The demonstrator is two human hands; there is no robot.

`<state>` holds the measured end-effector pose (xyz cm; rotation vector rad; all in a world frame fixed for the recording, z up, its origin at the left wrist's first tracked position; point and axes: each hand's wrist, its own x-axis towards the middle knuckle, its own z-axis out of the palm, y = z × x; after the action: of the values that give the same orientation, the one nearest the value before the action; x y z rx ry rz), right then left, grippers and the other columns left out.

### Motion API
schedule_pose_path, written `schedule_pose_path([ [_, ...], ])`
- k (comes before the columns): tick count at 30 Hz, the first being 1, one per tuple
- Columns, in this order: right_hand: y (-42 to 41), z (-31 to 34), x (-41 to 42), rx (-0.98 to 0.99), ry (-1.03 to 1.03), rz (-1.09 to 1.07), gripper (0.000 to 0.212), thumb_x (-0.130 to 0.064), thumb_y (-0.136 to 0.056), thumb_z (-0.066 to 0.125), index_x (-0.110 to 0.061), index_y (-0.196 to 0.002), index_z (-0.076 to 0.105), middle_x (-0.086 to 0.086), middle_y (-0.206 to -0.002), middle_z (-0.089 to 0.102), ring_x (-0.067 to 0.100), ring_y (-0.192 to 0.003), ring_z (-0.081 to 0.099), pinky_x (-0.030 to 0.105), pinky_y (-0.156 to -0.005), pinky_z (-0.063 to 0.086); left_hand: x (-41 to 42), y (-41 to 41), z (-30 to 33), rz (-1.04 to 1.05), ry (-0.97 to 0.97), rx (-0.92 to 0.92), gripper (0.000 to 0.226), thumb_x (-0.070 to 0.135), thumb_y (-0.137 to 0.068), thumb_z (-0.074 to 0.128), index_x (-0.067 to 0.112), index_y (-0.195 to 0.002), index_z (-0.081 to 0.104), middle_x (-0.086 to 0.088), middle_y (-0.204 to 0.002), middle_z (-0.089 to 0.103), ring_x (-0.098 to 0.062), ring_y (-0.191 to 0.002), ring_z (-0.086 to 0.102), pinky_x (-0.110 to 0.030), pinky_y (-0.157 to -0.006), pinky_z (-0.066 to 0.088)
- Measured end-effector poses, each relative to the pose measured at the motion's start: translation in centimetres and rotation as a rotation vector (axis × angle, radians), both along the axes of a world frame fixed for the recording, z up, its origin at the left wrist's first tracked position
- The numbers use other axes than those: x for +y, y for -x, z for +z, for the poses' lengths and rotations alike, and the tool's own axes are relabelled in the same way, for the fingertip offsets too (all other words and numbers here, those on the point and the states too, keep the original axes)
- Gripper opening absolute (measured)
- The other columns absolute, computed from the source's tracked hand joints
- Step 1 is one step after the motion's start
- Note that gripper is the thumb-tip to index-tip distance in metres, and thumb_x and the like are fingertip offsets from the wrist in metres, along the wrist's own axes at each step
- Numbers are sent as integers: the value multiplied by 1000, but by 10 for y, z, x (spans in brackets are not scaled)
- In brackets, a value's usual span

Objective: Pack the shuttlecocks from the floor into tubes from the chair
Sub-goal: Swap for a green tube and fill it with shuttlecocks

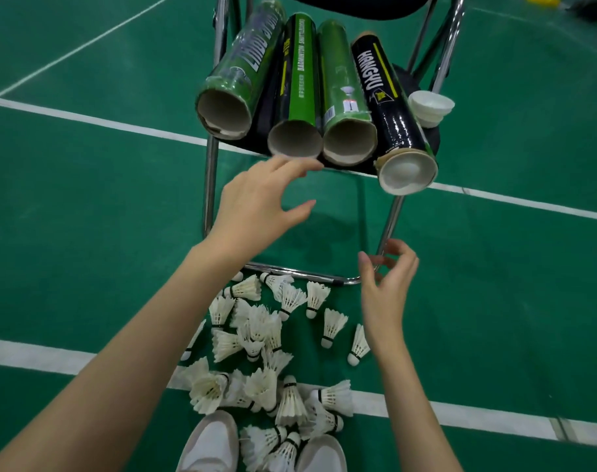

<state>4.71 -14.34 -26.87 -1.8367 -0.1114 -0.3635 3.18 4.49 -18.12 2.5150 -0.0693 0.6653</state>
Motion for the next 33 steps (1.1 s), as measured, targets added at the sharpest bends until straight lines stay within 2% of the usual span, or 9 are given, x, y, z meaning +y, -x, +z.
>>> schedule_pose_path([
  [3, -10, 27, 12, -129, 100, 89, 35, -8, -89, 59, -18, -117, 41, -14, -108, 37, 13, -92, 54, 12, -74, 44, 0, -11, 8, 11, 0, -62, 44, 34, -82, 65, 33, -125, 53, 10, -115, 57, -14, -103, 54, -35, -71, 49],
  [6, -21, 60, 27, -349, 253, 165, 37, -6, -88, 59, -7, -122, 45, -4, -114, 42, 12, -96, 52, 21, -77, 49, -3, -19, 12, 6, -22, -87, 48, 33, -81, 65, 33, -127, 52, 8, -116, 55, -15, -103, 52, -31, -71, 46],
  [9, -35, 87, 39, -678, 551, 13, 40, -11, -84, 64, -6, -120, 48, 10, -115, 55, 20, -106, 45, 32, -89, 45, -5, -21, 15, 18, -44, -97, 54, 33, -79, 67, 32, -130, 49, 7, -117, 55, -17, -102, 51, -33, -72, 47],
  [11, -50, 99, 44, -790, 752, -127, 50, -17, -77, 69, -8, -122, 49, 11, -118, 58, 23, -111, 39, 39, -97, 39, -4, -21, 17, 31, -43, -97, 58, 32, -78, 68, 32, -132, 47, 6, -118, 56, -19, -102, 51, -36, -75, 48],
  [13, -69, 106, 48, -757, 902, -179, 66, -25, -69, 76, -9, -126, 48, 10, -125, 56, 24, -117, 38, 45, -106, 31, -3, -21, 20, 41, -36, -82, 60, 31, -78, 68, 31, -134, 45, 7, -120, 56, -20, -104, 50, -36, -78, 47],
  [16, -87, 108, 55, -615, 1048, -193, 84, -37, -57, 83, -12, -130, 49, 10, -129, 56, 27, -115, 53, 51, -107, 27, -3, -19, 23, 45, -21, -49, 65, 30, -78, 67, 32, -137, 41, 8, -123, 55, -18, -109, 48, -35, -83, 45],
  [21, -90, 98, 59, -542, 1061, -236, 82, -40, -55, 82, -19, -128, 51, 5, -121, 60, 25, -96, 62, 49, -102, 30, -1, -16, 22, 35, 5, -28, 68, 30, -78, 68, 34, -138, 37, 11, -128, 52, -15, -114, 45, -32, -83, 45],
  [26, -87, 91, 63, -558, 1052, -287, 85, -39, -56, 82, -20, -132, 47, 4, -125, 58, 25, -95, 61, 45, -98, 23, 4, -13, 21, 41, 38, -25, 67, 30, -79, 67, 33, -139, 37, 13, -131, 50, -12, -119, 42, -32, -84, 45],
  [33, -90, 91, 66, -578, 1015, -330, 78, -35, -58, 79, -21, -128, 48, 3, -120, 59, 23, -94, 60, 43, -98, 24, 5, -12, 21, 55, 47, -29, 68, 30, -80, 67, 33, -140, 35, 13, -132, 49, -12, -120, 41, -29, -81, 43],
])
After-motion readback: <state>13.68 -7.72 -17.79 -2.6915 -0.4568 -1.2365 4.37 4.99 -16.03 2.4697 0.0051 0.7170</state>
